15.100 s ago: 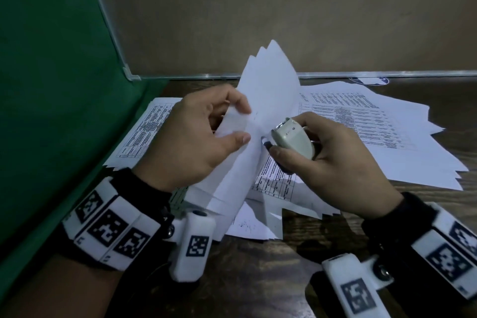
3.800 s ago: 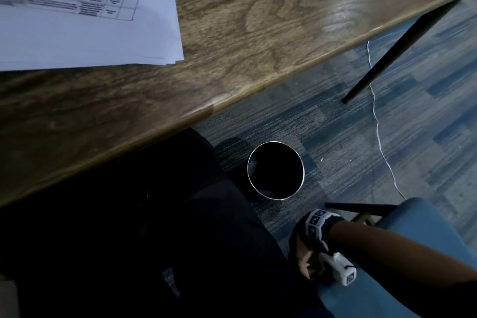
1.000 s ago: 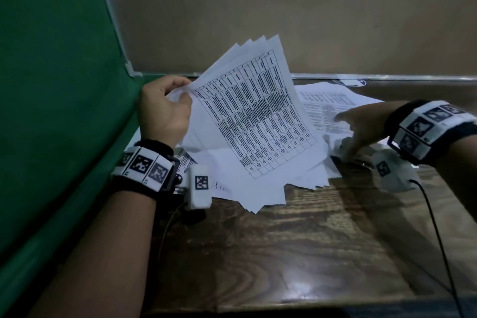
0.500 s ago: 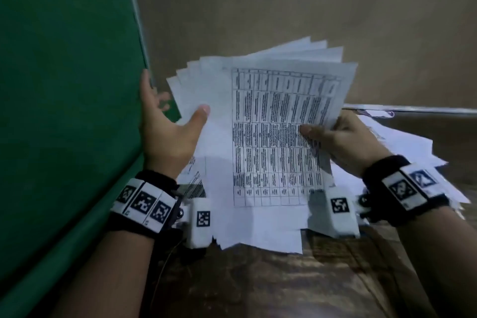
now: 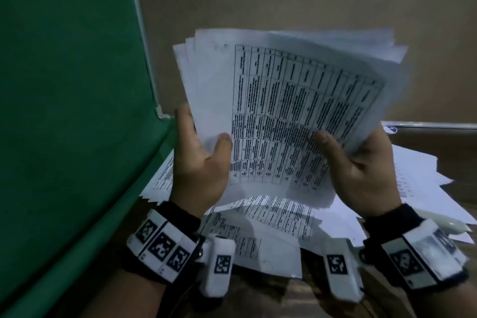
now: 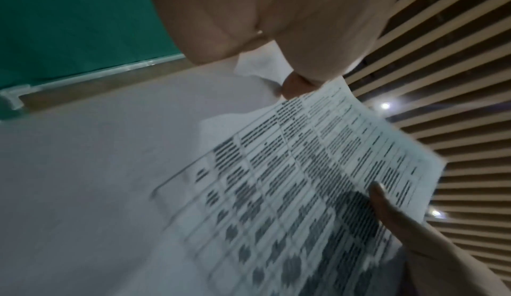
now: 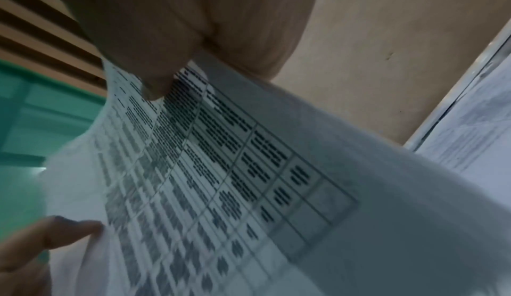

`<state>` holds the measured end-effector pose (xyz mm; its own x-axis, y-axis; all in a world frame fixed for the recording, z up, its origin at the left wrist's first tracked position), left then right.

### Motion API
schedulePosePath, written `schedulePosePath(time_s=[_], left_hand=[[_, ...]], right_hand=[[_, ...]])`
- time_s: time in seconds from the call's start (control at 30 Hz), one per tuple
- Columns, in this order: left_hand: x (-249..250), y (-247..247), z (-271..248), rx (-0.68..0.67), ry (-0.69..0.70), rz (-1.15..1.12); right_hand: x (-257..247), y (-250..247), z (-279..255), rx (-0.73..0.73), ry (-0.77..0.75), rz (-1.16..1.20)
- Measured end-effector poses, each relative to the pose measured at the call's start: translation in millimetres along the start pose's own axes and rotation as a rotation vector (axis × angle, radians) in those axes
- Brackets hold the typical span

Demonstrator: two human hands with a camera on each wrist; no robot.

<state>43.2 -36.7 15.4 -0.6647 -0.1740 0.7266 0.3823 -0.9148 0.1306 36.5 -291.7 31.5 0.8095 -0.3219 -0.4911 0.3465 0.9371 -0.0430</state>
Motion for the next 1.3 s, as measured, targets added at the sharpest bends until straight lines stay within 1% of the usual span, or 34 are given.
schedulePosePath(time_s=[0.13,0.33,0.5,0.63,0.67,0.7,0.73,0.8,0.83,0.87,0.93,0.97,1.0,1.07,1.13,1.17,1.23,1.3], left_hand=[[-9.1,3.7,0.5,-0.090,-0.104,0.046],[-24.3,7.2,-2.2,-0.152,-0.175,0.144],[-26.2,10.2,-4.2,-0.191,-0.197,0.151],[-34.4,6.4,-0.9,-0.190,-0.220,0.170],[-37.9,3.9,1.4,-0.183,-0.223,0.179],[-40.4,1.0,3.4,-0.173,-0.228,0.196],[-43.1,-2.2,5.7,-0.162,-0.231,0.216],[-48.5,-6.5,8.7,-0.154,-0.238,0.239],[-51.1,-7.2,9.1,-0.158,-0.245,0.251],[-54.4,-7.3,9.2,-0.163,-0.253,0.266],[-57.8,-5.4,8.4,-0.180,-0.257,0.280],[-58.2,-4.7,8.1,-0.184,-0.258,0.279],[-58.8,-5.1,7.9,-0.185,-0.259,0.274],[-58.8,-5.9,7.5,-0.188,-0.267,0.268],[-60.7,-6.7,6.9,-0.188,-0.290,0.283],[-61.8,-6.7,6.9,-0.188,-0.302,0.287],[-63.2,-6.2,6.8,-0.192,-0.311,0.287],[-63.6,-5.2,6.3,-0.196,-0.308,0.281]], right_hand=[[13.1,2.7,-2.9,-0.029,0.162,0.109],[38.4,6.6,-14.6,-0.083,0.357,0.132],[46.4,6.6,-18.4,-0.115,0.405,0.088],[49.2,2.6,-14.6,-0.114,0.439,0.029],[50.6,-1.9,-11.9,-0.136,0.454,-0.039],[53.4,-9.3,-8.4,-0.181,0.470,-0.175],[58.1,-18.8,-5.4,-0.265,0.491,-0.382],[71.9,-42.1,-6.7,-0.516,0.566,-0.870],[79.9,-55.7,-11.4,-0.643,0.636,-1.054],[87.0,-68.5,-18.2,-0.754,0.720,-1.178],[101.5,-86.0,-33.7,-0.916,0.857,-1.264],[109.0,-91.0,-38.5,-0.953,0.886,-1.272],[113.8,-92.9,-40.3,-0.979,0.881,-1.285],[115.4,-90.1,-38.7,-1.037,0.792,-1.363],[117.6,-89.6,-37.7,-1.034,0.762,-1.393],[117.9,-90.6,-37.0,-0.990,0.775,-1.374],[119.4,-90.8,-30.8,-0.823,0.784,-1.253],[107.8,-83.7,-14.7,-0.569,0.710,-1.049]])
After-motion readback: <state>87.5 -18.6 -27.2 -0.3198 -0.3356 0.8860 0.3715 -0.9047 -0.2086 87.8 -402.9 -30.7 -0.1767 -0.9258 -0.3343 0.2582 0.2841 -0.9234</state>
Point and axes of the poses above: each hand's wrist, its own z-axis towards the middle knuckle, its own y-axis out of the palm, x = y × z, the point moved 8 cm from there along z, towards the middle knuckle, and after that the axes turned 7 degrees about x, right-handed, at the moved point
